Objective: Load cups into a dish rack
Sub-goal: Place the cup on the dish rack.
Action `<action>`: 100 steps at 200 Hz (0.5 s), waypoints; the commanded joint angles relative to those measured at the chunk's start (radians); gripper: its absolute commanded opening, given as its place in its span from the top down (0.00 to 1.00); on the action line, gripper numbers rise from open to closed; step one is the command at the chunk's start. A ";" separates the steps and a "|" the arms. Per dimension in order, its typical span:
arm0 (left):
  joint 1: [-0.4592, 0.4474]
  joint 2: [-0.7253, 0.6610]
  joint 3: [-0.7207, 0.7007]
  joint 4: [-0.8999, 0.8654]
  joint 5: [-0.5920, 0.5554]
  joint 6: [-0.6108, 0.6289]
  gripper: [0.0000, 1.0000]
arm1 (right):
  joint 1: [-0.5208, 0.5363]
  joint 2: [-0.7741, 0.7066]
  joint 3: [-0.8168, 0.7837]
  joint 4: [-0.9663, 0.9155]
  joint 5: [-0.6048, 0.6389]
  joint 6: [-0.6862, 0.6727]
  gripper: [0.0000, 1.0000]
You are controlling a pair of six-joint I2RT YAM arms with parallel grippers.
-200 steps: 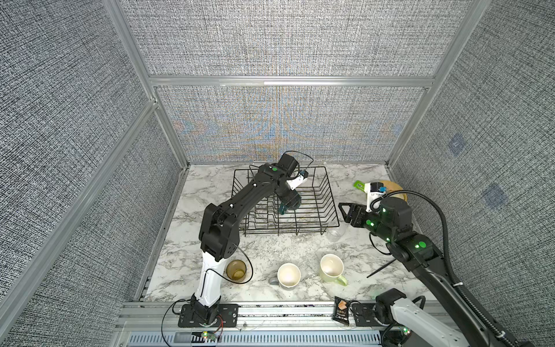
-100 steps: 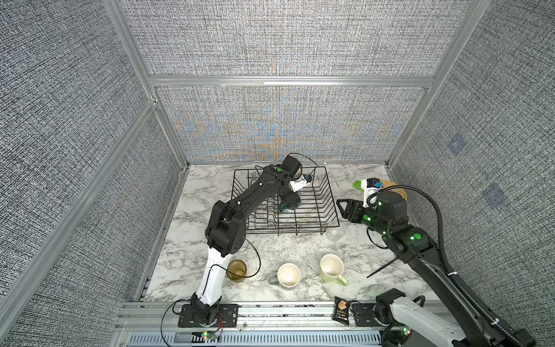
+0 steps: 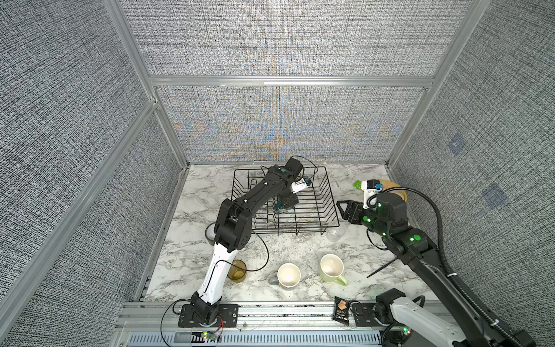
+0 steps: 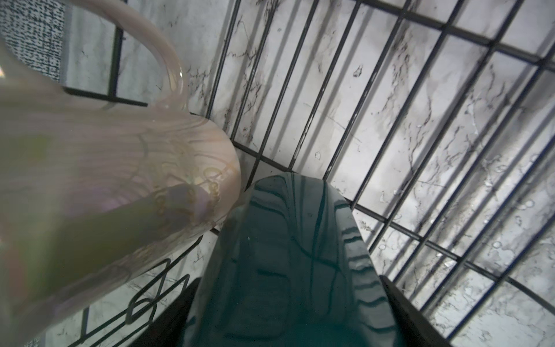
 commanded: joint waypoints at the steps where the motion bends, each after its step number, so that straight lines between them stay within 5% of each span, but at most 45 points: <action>1: 0.000 -0.044 -0.025 0.029 0.008 0.004 0.34 | -0.001 0.002 0.002 0.028 0.000 0.002 0.31; 100: -0.001 -0.056 -0.049 0.034 0.030 0.022 0.31 | -0.001 -0.006 0.007 0.000 0.000 0.002 0.31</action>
